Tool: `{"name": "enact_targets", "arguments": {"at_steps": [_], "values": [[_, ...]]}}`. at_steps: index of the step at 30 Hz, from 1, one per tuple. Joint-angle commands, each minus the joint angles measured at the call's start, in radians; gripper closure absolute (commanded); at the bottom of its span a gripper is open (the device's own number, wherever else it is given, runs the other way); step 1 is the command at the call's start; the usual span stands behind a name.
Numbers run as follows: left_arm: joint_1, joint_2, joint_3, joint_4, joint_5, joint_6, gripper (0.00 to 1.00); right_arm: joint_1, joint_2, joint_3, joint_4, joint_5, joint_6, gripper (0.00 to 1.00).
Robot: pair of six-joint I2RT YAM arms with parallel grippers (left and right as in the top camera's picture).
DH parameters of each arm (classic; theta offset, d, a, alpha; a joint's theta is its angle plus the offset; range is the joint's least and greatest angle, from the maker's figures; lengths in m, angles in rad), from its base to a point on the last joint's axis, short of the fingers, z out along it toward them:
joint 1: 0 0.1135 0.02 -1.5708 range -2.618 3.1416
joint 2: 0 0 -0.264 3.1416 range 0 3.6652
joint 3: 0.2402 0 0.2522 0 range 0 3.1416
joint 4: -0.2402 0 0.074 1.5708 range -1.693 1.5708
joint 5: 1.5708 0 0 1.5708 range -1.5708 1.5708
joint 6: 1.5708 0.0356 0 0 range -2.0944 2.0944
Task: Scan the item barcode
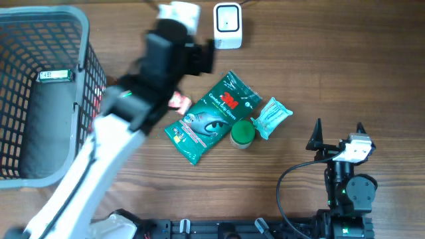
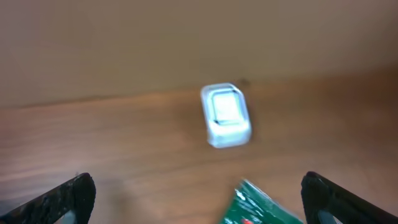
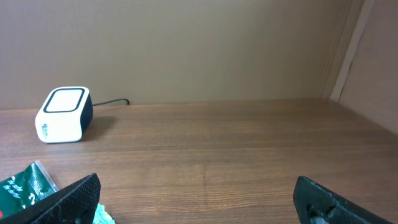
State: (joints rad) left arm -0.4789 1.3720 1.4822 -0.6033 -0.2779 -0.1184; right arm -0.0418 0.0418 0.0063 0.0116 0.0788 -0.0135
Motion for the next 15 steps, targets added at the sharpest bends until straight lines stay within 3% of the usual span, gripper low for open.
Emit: {"name": "enact_targets", "arguments": {"at_steps": [1, 5, 8, 12, 15], "values": [[0.117, -0.130, 0.010, -0.077, -0.057, -0.002, 0.00, -0.002, -0.004, -0.001, 0.003, -0.012, -0.013, 0.00], [0.340, -0.198, 0.010, -0.229, -0.057, -0.013, 0.00, -0.002, -0.004, -0.001, 0.002, -0.012, -0.011, 0.00], [0.512, -0.199, 0.010, -0.306, -0.047, -0.140, 0.00, -0.002, -0.004, -0.001, 0.003, -0.012, -0.013, 0.00], [0.710, -0.199, 0.007, -0.337, 0.140, -0.177, 0.00, -0.002, -0.004, -0.001, 0.037, -0.013, -0.009, 0.00], [0.825, -0.199, -0.013, -0.302, 0.206, -0.177, 0.00, -0.002, -0.004, -0.001, 0.019, -0.123, 0.000, 0.00]]}}
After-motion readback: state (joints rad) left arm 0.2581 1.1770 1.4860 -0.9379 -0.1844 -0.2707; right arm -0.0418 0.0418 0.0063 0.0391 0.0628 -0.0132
